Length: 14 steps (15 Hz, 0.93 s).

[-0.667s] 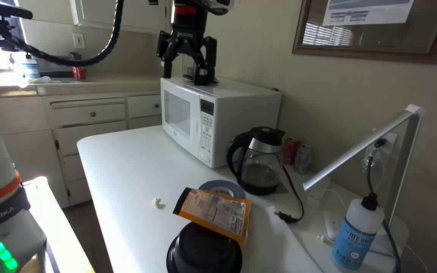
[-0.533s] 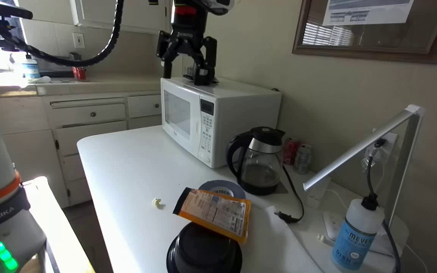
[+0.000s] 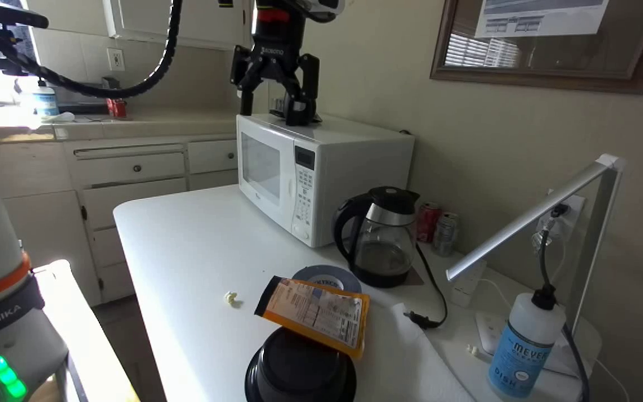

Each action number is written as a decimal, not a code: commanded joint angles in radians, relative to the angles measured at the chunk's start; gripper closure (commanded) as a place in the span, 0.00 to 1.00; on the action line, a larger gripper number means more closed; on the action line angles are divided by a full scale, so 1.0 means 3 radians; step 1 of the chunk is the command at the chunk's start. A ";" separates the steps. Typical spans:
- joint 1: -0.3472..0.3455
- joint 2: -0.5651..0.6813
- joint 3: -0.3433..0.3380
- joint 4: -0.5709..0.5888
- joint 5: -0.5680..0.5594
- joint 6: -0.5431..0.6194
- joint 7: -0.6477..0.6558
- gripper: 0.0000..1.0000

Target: Open the microwave door

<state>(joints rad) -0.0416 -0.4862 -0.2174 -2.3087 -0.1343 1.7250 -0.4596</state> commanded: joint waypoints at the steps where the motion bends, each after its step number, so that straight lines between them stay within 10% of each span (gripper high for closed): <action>1: -0.0019 0.0004 0.0016 0.0006 0.0008 -0.0006 -0.0007 0.00; 14: 0.0124 0.0130 0.0034 -0.0119 0.0021 -0.0193 -0.0440 0.00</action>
<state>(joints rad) -0.0297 -0.4768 -0.2121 -2.3177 -0.1335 1.7075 -0.5248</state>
